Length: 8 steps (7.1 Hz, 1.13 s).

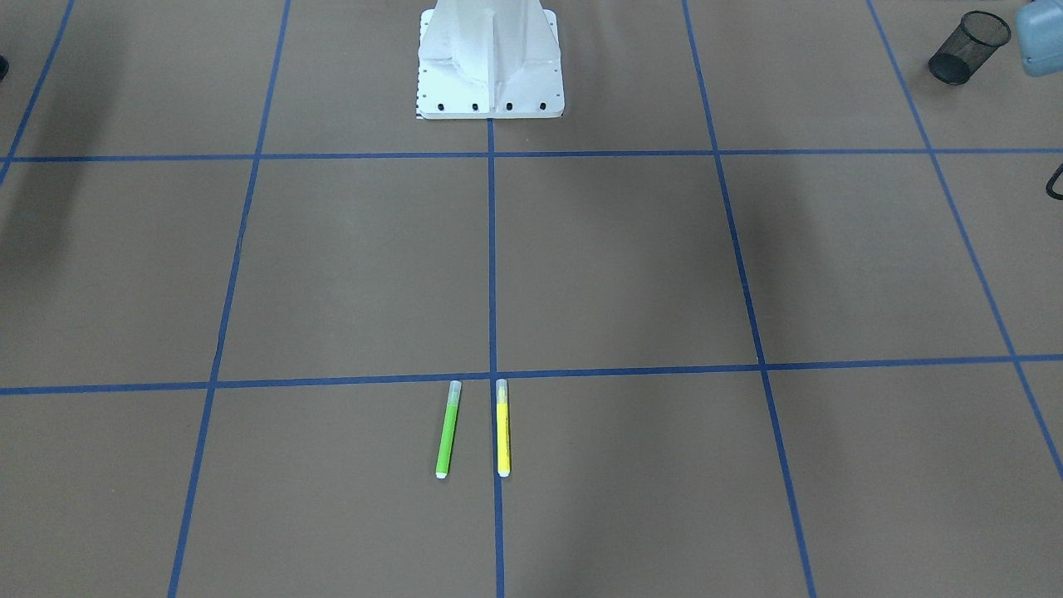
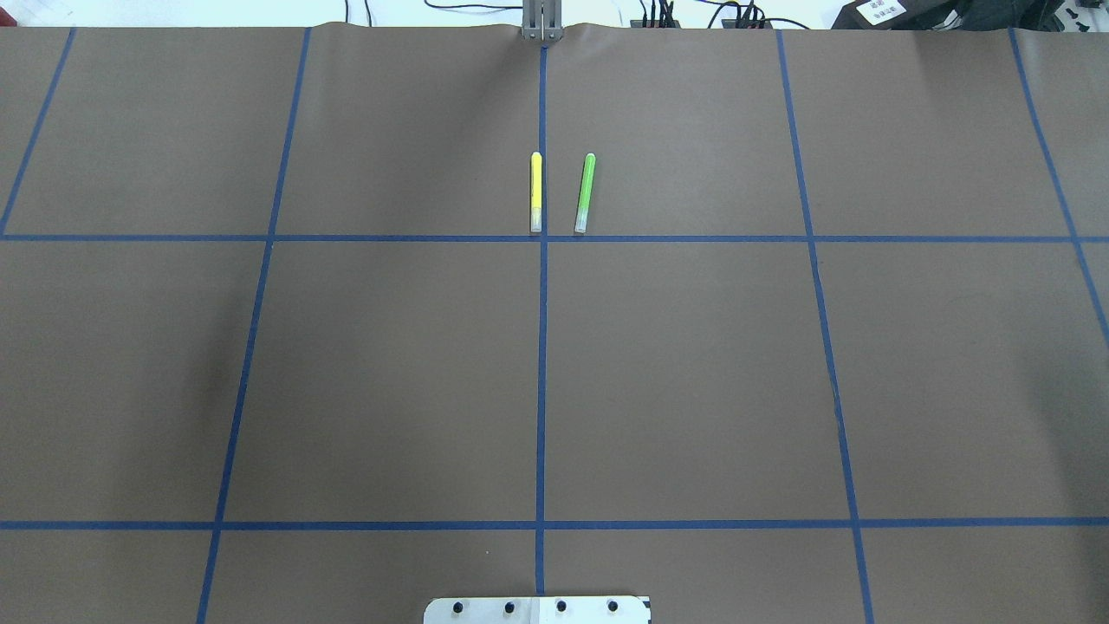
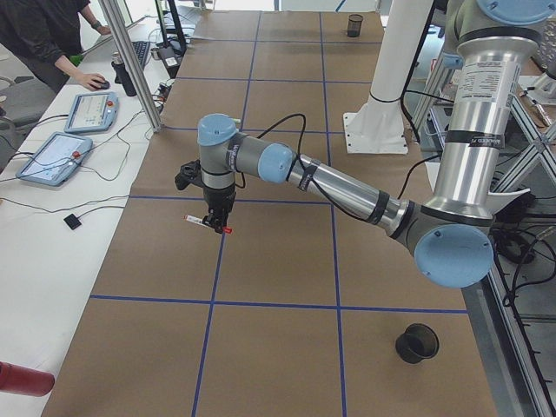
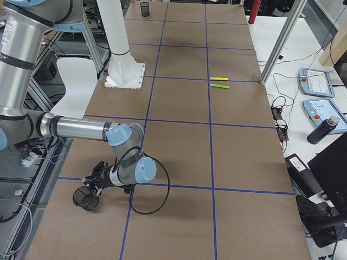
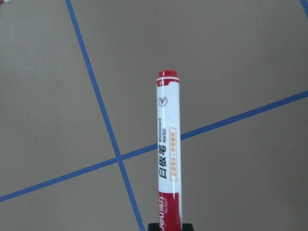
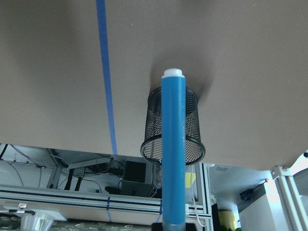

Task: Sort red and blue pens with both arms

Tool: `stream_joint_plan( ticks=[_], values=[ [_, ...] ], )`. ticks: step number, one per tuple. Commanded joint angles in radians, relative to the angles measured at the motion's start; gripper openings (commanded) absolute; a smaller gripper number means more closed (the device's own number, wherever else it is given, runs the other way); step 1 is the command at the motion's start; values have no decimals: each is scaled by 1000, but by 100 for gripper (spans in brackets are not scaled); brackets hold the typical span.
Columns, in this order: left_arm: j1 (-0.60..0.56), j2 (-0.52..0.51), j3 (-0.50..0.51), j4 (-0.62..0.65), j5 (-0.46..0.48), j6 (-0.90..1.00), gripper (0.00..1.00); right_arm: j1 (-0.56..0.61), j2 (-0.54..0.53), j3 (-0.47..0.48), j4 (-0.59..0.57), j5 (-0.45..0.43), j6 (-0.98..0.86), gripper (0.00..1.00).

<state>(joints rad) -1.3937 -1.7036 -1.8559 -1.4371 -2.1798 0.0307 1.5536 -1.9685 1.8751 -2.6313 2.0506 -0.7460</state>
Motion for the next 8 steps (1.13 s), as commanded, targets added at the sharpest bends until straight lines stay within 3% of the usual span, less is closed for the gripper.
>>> stream_joint_plan(
  ticks=[1, 8],
  values=[
    [-1, -5, -11, 0, 0, 0, 0, 7, -71, -14, -9, 6, 0, 0],
    [2, -7, -54, 1, -2, -6, 0, 7, -76, -126, -1, 8, 31, 0]
  ],
)
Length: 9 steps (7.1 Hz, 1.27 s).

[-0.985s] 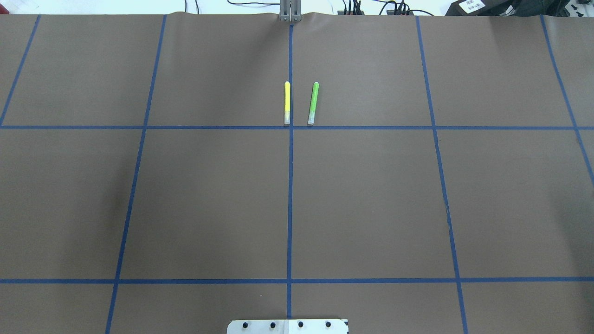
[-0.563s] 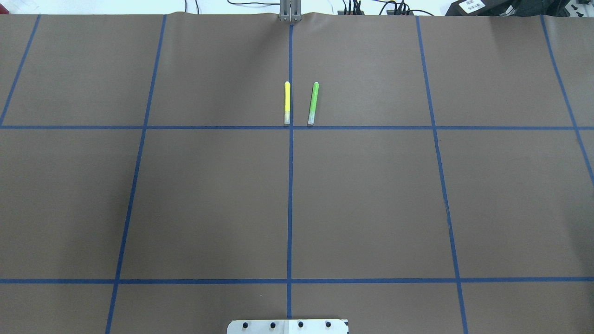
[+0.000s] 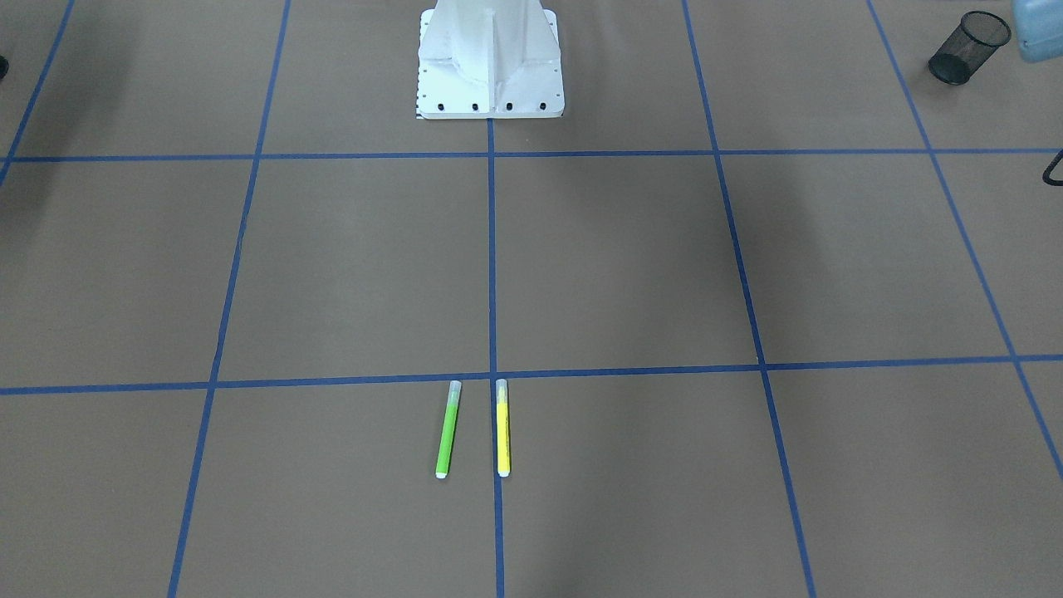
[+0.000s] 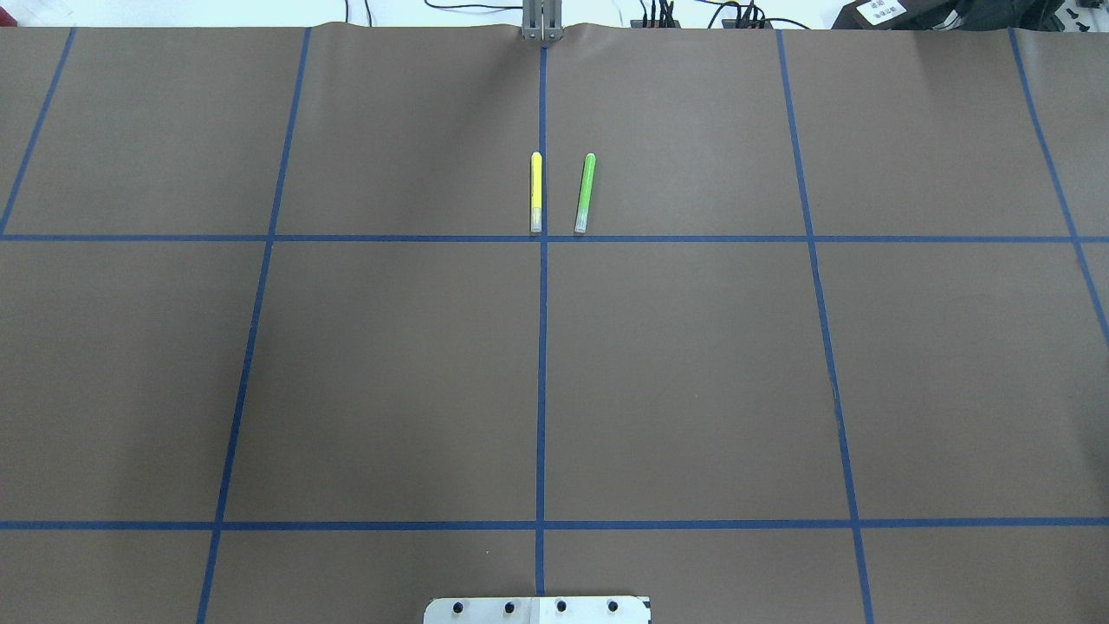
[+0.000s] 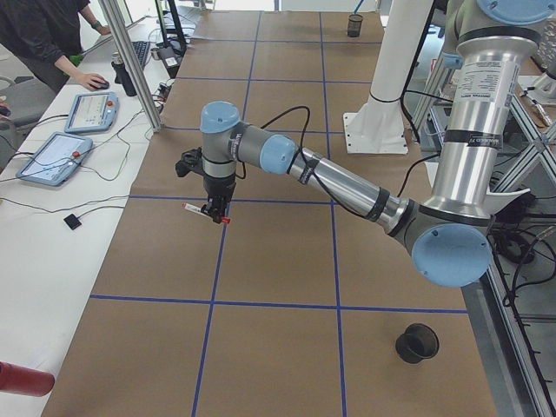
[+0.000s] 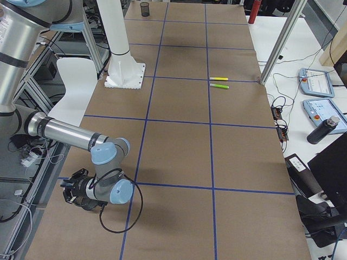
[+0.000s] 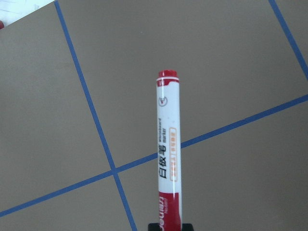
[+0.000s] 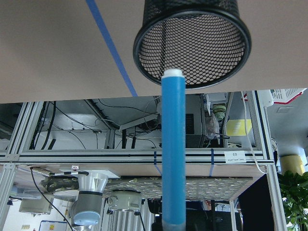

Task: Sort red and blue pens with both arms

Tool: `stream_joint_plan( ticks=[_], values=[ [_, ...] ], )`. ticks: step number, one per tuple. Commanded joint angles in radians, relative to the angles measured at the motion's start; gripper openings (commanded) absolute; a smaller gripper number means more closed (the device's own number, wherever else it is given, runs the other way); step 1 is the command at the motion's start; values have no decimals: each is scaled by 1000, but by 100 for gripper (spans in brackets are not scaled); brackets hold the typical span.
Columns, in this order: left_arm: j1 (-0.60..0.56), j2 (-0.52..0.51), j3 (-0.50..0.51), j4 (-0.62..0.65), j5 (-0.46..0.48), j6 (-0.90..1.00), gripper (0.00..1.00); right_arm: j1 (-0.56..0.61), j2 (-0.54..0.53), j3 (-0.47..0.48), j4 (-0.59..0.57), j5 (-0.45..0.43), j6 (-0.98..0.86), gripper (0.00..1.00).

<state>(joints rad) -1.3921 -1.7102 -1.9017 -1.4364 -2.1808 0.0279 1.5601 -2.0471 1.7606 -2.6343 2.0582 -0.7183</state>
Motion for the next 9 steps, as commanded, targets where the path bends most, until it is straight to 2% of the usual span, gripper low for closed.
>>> stream_joint_plan(
  ticks=[1, 2, 3, 4, 5, 6, 9],
  values=[
    [1, 0, -10, 1, -1, -5, 0, 0, 2, -19, 2, 0, 3, 0],
    [2, 0, -14, 1, -1, -5, 0, 0, 2, -23, 5, 2, 5, 31],
    [2, 0, -16, 1, -1, -6, 0, 0, 5, -29, 7, 6, 34, 32],
    [2, 0, -16, 1, -1, -6, 0, 0, 8, -29, 11, 5, 72, 61],
    [2, 0, -17, 1, -1, -6, 0, 0, 8, -29, 17, 3, 72, 74],
    [2, 0, -17, 1, -1, -8, 0, 0, 13, -27, 25, 3, 72, 100],
    [1, 1, -17, 4, -5, -10, 0, 3, 57, -30, 123, -3, 72, 100]
  ],
)
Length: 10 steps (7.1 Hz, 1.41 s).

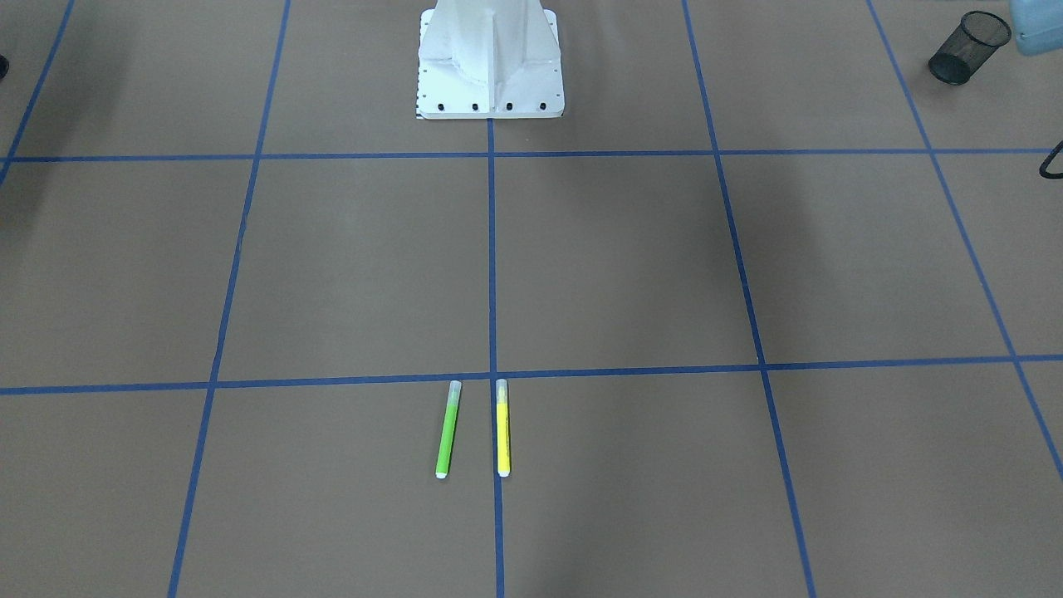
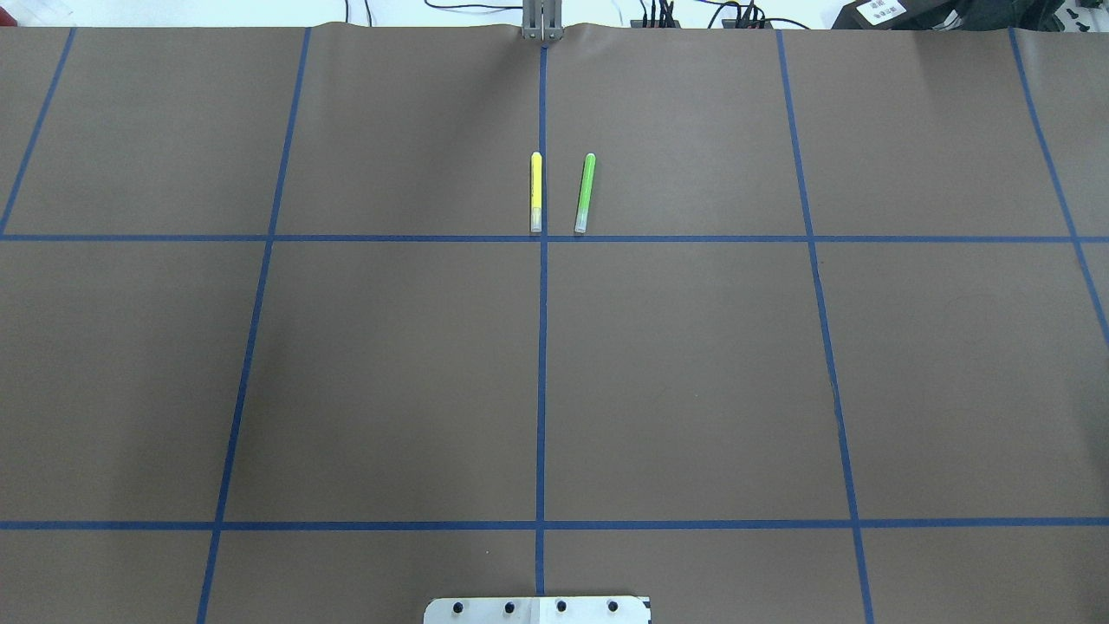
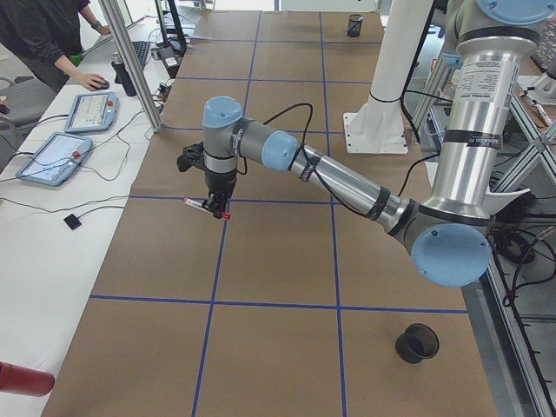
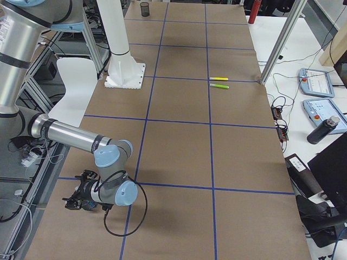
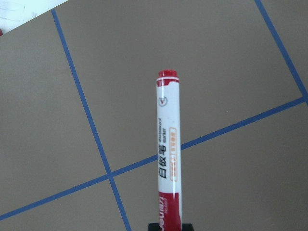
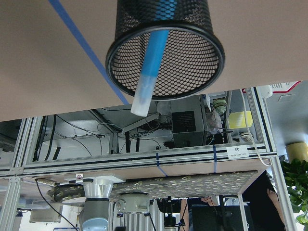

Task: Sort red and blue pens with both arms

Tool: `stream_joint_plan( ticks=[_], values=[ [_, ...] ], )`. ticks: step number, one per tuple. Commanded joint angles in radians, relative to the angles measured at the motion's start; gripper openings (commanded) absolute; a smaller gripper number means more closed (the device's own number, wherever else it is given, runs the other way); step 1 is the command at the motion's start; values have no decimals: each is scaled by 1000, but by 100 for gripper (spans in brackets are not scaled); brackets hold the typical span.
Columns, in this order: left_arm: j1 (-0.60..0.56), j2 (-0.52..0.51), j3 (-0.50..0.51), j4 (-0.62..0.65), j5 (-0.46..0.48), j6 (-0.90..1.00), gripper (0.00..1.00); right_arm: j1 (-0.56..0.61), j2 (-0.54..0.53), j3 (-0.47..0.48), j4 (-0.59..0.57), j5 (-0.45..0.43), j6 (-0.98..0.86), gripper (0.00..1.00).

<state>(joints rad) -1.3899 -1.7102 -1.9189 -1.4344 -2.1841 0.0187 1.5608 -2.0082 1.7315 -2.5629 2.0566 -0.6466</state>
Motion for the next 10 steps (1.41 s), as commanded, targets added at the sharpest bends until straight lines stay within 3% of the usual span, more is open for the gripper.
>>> stream_joint_plan(
  ticks=[1, 3, 6, 8, 10],
  values=[
    [-4, 15, -8, 3, -3, 0, 0, 21, 47, -3, 117, -4, 10, 100],
    [-6, 101, -64, 38, -6, 1, 0, 88, 127, -1, 243, -33, 108, 100],
    [-8, 229, -75, 45, -6, 3, 0, 90, 172, 2, 592, -21, 354, 100],
    [-9, 312, -58, 43, -5, 6, 0, 90, 209, 11, 657, 104, 442, 100],
    [-35, 381, -31, 29, -11, 15, 0, 90, 249, 5, 746, 160, 537, 100]
  ],
)
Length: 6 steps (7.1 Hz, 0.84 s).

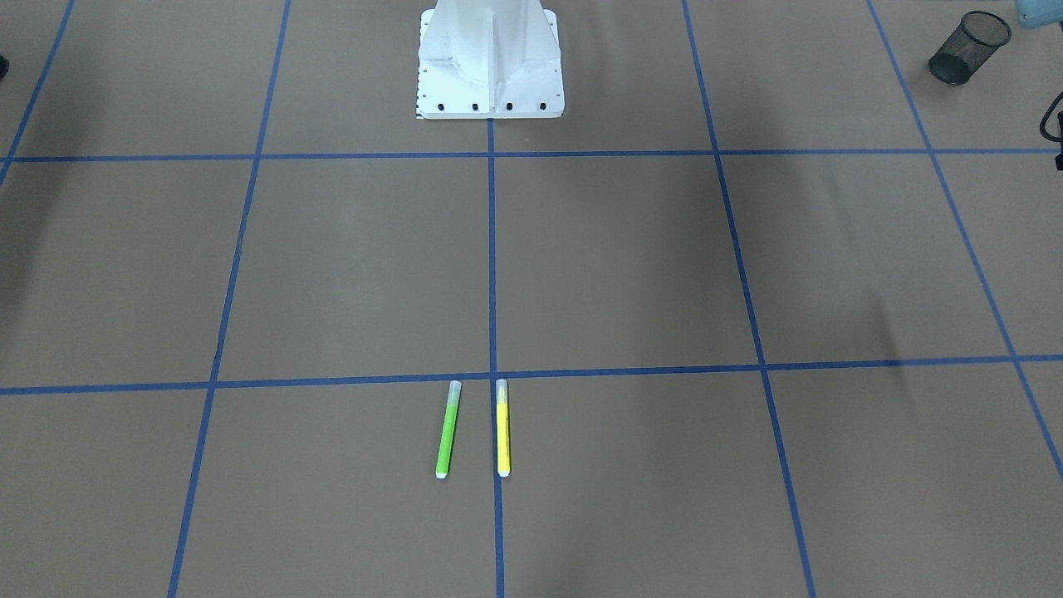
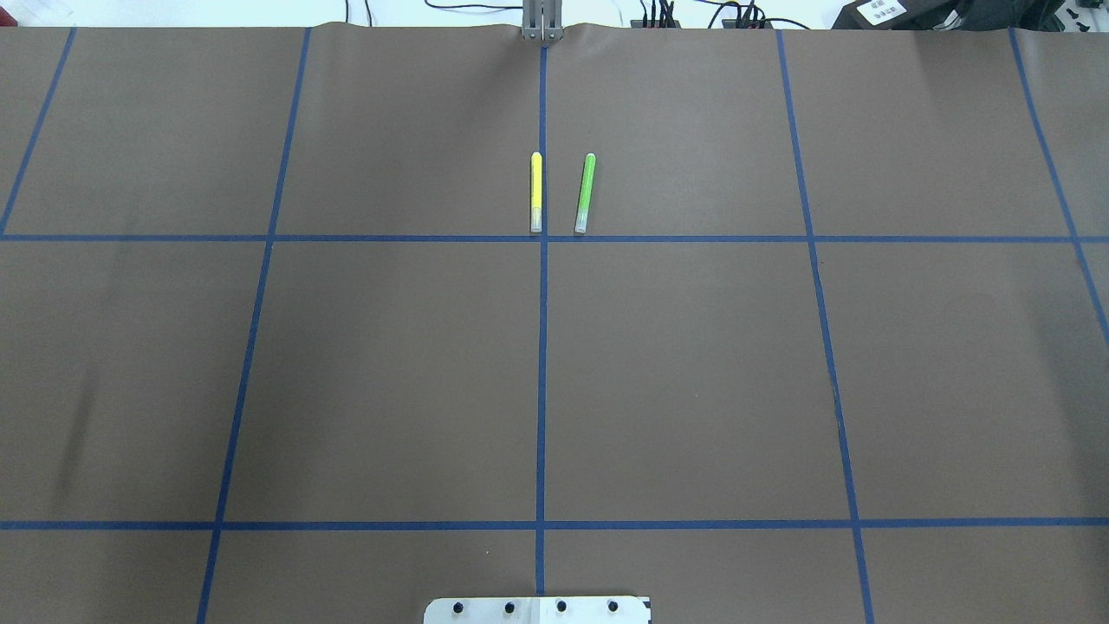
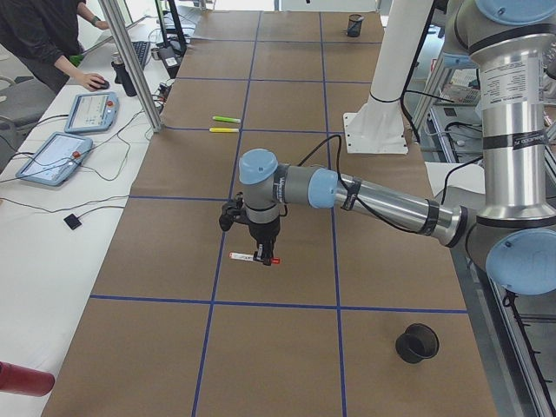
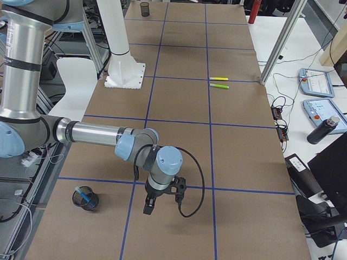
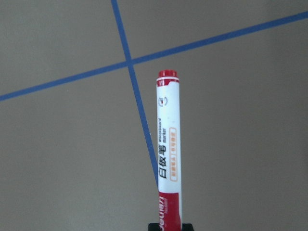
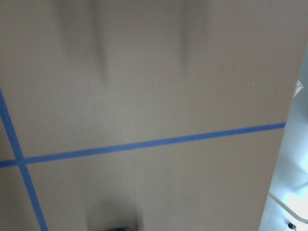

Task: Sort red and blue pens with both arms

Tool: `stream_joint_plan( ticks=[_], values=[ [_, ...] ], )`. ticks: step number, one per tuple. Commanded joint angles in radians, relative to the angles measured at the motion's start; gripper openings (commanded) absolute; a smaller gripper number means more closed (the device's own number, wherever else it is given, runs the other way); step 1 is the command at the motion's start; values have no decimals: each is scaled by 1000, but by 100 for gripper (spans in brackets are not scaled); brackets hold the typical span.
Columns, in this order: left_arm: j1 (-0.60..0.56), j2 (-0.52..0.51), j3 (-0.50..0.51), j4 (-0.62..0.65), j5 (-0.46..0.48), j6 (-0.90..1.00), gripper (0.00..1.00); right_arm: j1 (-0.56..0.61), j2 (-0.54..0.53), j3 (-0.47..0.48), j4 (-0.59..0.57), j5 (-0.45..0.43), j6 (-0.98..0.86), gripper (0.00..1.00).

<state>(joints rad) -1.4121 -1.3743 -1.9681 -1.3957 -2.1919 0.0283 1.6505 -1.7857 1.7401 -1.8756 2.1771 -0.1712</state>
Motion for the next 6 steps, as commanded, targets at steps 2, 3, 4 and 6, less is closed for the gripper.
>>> stream_joint_plan(
  ticks=[2, 3, 4, 6],
  values=[
    [-14, 115, 24, -11, -6, 5, 0, -14, 81, -8, 107, 76, 163, 100],
    [-24, 136, 31, -9, -8, 10, 0, -35, 91, -8, 110, 98, 164, 100],
    [-54, 159, 31, -8, -8, 60, 0, -52, 104, -8, 116, 104, 165, 100],
    [-112, 187, 32, 6, -6, 122, 0, -67, 108, -7, 134, 107, 183, 100]
  ],
)
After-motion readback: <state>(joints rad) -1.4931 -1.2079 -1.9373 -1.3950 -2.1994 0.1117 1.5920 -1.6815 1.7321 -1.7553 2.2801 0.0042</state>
